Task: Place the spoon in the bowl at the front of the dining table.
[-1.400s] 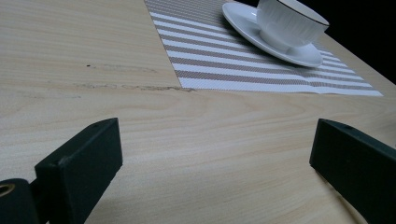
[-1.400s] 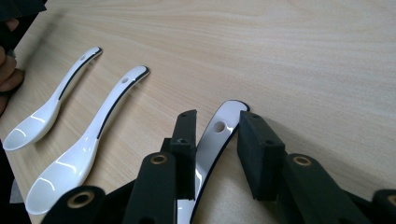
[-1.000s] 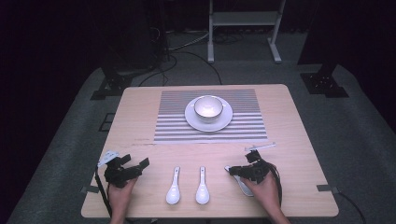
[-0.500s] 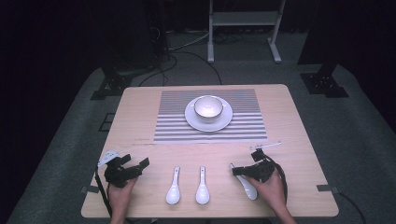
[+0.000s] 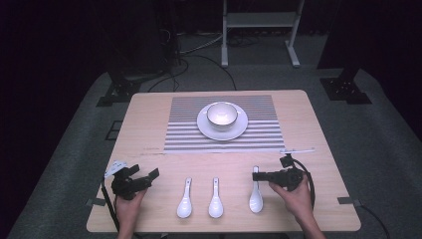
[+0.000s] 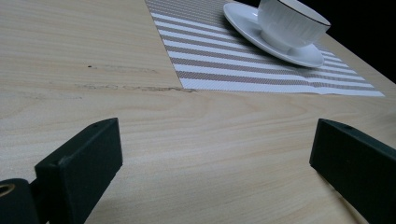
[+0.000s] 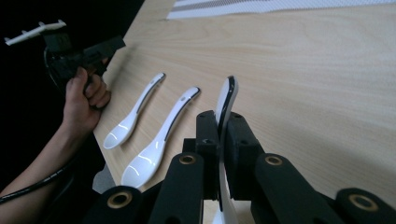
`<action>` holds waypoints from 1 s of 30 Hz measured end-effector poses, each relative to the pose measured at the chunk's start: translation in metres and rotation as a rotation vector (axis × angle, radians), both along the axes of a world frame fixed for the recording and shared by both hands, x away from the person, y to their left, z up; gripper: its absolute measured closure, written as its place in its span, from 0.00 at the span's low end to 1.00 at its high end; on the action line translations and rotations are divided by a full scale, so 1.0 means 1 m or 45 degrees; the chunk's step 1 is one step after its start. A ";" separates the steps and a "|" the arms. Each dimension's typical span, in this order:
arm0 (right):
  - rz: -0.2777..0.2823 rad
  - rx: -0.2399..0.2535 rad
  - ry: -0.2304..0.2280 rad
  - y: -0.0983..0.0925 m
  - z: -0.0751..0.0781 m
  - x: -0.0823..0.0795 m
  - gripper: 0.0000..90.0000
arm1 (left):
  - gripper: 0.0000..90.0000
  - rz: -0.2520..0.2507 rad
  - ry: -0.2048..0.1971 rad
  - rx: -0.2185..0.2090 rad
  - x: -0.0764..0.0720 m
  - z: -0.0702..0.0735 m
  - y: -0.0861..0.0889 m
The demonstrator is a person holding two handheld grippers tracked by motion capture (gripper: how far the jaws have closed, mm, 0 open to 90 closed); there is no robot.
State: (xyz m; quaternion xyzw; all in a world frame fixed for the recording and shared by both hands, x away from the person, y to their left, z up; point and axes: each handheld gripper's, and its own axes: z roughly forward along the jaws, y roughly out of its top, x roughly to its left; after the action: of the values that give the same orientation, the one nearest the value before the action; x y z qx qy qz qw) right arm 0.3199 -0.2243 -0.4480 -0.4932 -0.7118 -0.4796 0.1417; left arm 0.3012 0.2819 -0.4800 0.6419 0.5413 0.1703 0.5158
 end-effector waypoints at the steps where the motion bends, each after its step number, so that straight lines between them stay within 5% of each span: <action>1: 0.002 0.019 -0.006 -0.001 0.001 0.000 0.94 | 0.01 0.000 0.000 -0.001 0.000 0.000 0.000; 8: 0.007 0.095 -0.003 -0.004 0.003 0.001 0.94 | 0.01 -0.001 0.001 -0.001 0.000 0.000 0.000; 30: -0.041 0.142 0.003 -0.006 0.008 0.017 0.94 | 0.01 -0.001 0.001 -0.004 0.000 0.000 0.000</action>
State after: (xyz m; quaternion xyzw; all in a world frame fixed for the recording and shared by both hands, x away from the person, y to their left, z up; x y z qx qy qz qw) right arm 0.3364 -0.2307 -0.4398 -0.4966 -0.6758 -0.5200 0.1622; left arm 0.3010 0.2822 -0.4800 0.6414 0.5416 0.1690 0.5165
